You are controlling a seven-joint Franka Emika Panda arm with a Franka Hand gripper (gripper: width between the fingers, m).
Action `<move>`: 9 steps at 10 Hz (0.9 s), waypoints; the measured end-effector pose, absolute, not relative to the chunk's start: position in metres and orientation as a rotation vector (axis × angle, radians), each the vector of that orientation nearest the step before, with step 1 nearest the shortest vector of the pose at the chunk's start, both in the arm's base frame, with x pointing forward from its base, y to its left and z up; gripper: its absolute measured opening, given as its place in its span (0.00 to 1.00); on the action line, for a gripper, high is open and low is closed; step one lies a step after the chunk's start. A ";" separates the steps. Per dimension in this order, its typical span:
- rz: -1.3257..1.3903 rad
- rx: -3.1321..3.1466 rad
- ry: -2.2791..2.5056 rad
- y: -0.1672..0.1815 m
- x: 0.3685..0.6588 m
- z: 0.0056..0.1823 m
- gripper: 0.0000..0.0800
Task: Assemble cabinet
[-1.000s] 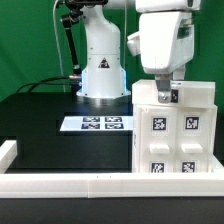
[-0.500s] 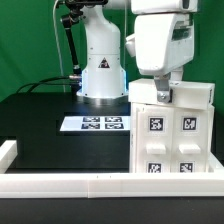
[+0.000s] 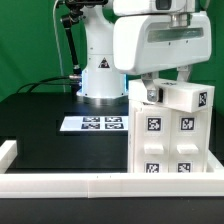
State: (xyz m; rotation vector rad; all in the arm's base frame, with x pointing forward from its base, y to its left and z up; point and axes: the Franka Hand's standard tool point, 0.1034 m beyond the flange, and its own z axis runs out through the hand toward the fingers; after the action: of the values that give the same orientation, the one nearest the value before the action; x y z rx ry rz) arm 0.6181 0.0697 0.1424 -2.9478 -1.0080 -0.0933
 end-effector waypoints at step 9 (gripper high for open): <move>-0.104 -3.081 0.242 0.074 0.619 0.143 0.68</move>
Offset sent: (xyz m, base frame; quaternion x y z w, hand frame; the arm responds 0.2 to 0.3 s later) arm -0.0073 0.0009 0.0028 -0.0147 0.0262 0.2743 0.9612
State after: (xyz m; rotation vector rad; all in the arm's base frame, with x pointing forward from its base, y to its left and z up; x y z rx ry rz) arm 0.6189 0.0739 0.1426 -3.0812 0.2425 -0.1036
